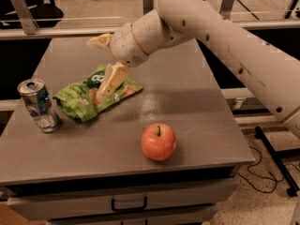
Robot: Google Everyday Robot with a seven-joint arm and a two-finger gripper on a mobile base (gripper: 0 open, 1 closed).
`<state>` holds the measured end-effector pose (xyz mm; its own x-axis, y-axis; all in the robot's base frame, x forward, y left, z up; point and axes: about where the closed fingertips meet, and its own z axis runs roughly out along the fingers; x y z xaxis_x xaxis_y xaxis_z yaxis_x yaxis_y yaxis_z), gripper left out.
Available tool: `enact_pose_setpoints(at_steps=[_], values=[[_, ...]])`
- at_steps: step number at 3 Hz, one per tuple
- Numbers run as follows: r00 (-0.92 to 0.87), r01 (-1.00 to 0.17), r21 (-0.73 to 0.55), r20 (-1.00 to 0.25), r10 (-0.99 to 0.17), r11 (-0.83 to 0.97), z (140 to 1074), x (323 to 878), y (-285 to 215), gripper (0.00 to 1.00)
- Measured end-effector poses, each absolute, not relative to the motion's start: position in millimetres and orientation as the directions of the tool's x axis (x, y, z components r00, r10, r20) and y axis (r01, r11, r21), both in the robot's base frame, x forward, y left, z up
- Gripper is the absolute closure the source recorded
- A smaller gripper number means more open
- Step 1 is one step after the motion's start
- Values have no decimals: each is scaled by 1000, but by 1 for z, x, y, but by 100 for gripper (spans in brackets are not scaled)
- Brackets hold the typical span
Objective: Move green rice chip bag near redbull can
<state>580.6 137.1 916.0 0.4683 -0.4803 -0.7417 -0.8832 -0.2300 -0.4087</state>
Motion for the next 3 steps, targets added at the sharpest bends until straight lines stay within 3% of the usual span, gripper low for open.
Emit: enact_pose_setpoints(at_steps=[1,2,3], values=[[417,-899,-420,-741,-527,-122,933,605,105,0],[277,-888,-443,-729,-626,122,953,646,25,0],[122,-772,-513,-700,-704,376,982,673,-70,0]])
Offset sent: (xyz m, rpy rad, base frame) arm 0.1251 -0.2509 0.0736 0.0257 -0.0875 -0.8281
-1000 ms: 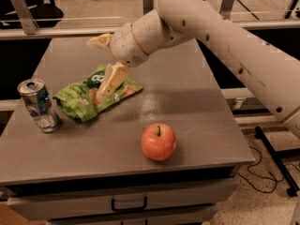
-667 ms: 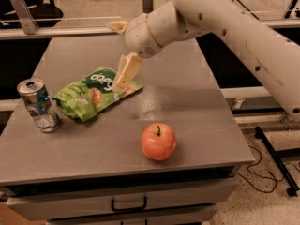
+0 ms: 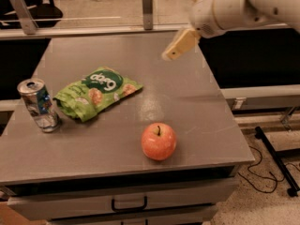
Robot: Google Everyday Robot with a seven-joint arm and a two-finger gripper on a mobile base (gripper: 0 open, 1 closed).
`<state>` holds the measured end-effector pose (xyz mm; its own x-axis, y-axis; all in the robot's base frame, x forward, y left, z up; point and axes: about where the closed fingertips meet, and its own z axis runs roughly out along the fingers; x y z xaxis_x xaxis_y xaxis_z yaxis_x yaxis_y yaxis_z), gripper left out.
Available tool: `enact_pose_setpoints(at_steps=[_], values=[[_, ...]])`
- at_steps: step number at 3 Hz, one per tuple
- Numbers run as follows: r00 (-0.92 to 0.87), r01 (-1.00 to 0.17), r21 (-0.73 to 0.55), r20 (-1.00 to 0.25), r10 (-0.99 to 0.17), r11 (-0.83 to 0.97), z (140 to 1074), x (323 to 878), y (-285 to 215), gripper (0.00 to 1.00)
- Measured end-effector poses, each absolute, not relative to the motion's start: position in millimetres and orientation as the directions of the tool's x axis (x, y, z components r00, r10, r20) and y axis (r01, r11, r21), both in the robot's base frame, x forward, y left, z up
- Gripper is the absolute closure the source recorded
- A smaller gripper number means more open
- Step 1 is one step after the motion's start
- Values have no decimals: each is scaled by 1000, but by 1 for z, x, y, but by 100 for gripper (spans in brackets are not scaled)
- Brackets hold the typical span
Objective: Move green rice chip bag near redbull can
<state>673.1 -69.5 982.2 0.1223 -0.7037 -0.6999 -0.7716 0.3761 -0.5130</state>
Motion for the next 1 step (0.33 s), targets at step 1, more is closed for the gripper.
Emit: enact_pose_setpoints(at_steps=[1], values=[[102,-710,-534,-724,-683,460,1000,690,-81,0]])
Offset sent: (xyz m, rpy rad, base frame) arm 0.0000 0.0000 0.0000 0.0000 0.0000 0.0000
